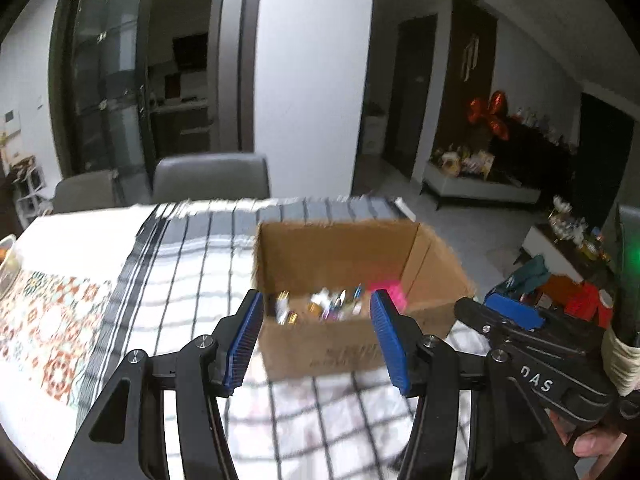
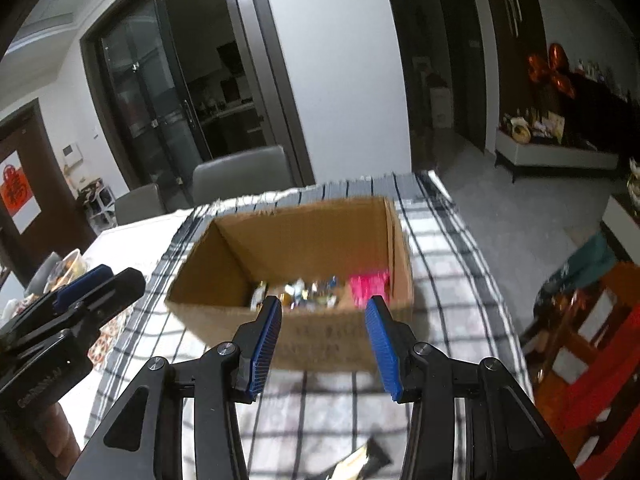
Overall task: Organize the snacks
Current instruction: 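Move both tools down toward the dark green packet and gold-black bar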
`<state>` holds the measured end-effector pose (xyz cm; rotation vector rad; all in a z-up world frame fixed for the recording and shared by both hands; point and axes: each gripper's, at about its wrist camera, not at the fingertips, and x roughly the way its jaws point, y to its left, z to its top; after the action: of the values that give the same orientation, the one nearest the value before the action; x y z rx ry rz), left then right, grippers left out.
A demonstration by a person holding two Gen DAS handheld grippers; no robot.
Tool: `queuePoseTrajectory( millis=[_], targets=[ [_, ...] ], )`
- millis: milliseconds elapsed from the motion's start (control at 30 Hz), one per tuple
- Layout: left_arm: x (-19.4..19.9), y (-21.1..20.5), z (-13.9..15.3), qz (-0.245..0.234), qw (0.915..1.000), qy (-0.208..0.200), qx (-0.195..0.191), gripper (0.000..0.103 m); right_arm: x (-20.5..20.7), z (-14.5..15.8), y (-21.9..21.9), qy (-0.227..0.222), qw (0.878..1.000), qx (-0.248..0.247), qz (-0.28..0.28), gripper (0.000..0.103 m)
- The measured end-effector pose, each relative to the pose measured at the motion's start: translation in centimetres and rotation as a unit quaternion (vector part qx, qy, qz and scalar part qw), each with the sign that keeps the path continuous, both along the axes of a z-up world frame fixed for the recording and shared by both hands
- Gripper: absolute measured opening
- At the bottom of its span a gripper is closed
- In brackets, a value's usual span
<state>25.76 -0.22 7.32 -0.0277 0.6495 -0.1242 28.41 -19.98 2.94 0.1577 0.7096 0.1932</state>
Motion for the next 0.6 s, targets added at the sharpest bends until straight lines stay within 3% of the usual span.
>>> queuePoseTrajectory(
  millis=[200,333,600],
  targets=[
    [-1.6,0.8,-2.1,0.014,0.9967,0.078,-0.017,0.054,-1.0,-2.6,0.2,0.094,0.996,0.003,0.003,0.045],
    [-2.3,1.1,-4.7,0.025,0.9880,0.150,-0.030,0.054,-1.3,-4.3,0.2,0.148,0.989,-0.003,0.004,0.045],
    [-4.7,1.6,-9.8,0.056,0.9681,0.239,-0.051,0.060,-2.9,-7.5,-0.2,0.212,0.977,0.010,-0.020,0.045]
  ],
)
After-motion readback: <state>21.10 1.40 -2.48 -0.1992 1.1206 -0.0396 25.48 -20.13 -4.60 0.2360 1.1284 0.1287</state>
